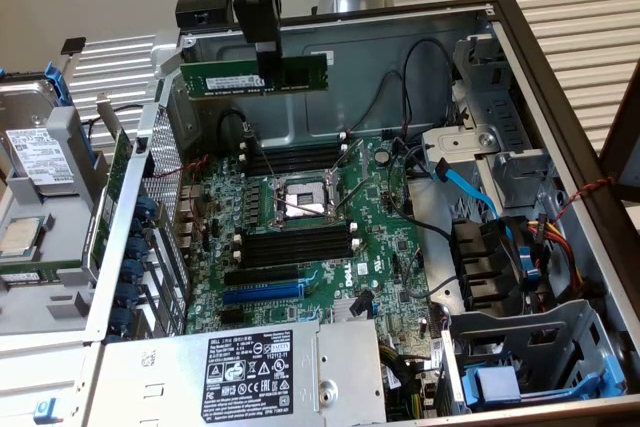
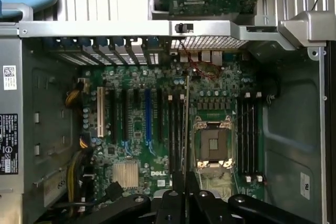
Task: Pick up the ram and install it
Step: 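Pick up the ram and move it above insertion slot, then insert the ram into the slot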
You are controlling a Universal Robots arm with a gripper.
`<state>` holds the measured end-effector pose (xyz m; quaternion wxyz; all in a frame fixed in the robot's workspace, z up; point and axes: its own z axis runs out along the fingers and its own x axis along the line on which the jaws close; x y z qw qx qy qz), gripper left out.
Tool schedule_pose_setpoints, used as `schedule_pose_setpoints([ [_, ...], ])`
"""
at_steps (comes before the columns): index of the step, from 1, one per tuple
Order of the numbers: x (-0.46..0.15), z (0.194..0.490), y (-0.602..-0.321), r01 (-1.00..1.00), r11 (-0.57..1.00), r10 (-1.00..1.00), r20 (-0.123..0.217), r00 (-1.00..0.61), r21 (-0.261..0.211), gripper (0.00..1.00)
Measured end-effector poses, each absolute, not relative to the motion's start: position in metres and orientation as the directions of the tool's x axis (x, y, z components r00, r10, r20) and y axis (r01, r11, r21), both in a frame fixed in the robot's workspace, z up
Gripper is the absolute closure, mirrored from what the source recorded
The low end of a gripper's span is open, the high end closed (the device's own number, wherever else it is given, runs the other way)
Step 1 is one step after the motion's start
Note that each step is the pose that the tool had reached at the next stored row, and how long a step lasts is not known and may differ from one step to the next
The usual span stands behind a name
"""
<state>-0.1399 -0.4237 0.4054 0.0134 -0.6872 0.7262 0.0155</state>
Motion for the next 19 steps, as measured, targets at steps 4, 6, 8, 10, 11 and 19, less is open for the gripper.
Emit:
schedule_pose_setpoints([
  [4,-0.138,0.401,-0.413,-0.999,0.050,-0.998,-0.041,-0.050,0.000,0.87],
  [6,-0.137,0.399,-0.408,-0.999,0.047,-0.998,-0.041,-0.047,0.000,0.87],
  [8,-0.137,0.398,-0.405,-0.999,0.041,-0.998,-0.041,-0.041,0.000,0.87],
  [10,-0.137,0.397,-0.403,-0.999,0.036,-0.999,-0.041,-0.036,0.000,0.87],
  [11,-0.137,0.396,-0.402,-0.999,0.032,-0.999,-0.041,-0.032,0.000,0.87],
  [19,-0.136,0.395,-0.401,-1.000,-0.028,-0.999,-0.041,0.028,0.000,0.87],
])
